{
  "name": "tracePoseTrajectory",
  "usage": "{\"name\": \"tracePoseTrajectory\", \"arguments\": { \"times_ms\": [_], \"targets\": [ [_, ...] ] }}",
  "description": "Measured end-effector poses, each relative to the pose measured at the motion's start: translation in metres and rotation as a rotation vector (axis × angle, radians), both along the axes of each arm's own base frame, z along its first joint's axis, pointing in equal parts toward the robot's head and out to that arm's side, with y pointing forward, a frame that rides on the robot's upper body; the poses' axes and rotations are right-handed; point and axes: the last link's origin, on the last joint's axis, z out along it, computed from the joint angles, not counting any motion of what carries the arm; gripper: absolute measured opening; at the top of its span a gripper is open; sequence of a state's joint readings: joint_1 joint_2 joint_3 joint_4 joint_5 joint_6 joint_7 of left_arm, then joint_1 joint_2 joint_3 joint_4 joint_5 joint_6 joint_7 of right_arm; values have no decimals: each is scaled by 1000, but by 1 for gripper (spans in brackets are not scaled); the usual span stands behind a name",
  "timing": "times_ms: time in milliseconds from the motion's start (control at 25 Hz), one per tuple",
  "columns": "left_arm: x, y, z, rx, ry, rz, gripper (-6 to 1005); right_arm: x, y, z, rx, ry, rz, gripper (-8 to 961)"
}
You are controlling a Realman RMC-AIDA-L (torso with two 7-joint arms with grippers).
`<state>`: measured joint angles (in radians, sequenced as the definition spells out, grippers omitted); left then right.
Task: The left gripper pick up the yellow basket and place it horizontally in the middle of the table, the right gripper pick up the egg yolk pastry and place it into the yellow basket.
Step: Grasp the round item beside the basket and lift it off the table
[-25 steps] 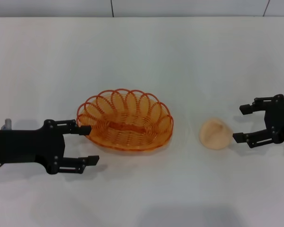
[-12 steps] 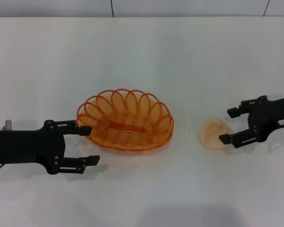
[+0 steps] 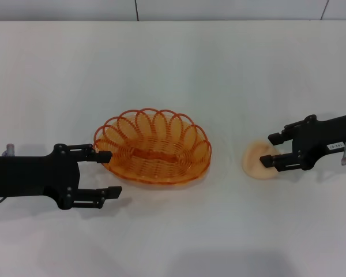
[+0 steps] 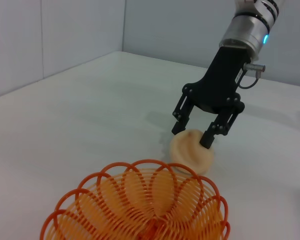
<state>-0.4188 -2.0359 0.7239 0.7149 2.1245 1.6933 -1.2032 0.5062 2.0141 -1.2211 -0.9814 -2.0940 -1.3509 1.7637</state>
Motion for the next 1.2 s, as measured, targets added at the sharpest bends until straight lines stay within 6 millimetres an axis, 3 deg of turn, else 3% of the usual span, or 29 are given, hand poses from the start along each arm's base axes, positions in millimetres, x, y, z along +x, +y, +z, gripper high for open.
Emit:
{"name": "tracePoseTrajectory", "arguments": {
  "times_ms": [160,280,520,720,920,1080,1200],
  "targets": [
    [0,0,0,-1,-2,4,774,0,0,-1,0,-1,7,651],
    [0,0,0,-1,-2,5,773,0,0,-1,1,-1,9,409],
    [0,-1,0,-4,-5,4,773,-1,-2,-2,-6,6,9,214],
    [-2,-3,1,-4,-5,10,774,-2,-5,4,-17,34,11,176],
    [-3,-4,1,-4,-2,12,774,-5,-8,30,-26,98,24,153],
    [-4,-5,3,-1,3,8,774,-18,-5,56,-19,164,56,134],
    [-3,-7,6,-3,4,4,775,-35,-1,61,-28,212,96,116]
  ]
}}
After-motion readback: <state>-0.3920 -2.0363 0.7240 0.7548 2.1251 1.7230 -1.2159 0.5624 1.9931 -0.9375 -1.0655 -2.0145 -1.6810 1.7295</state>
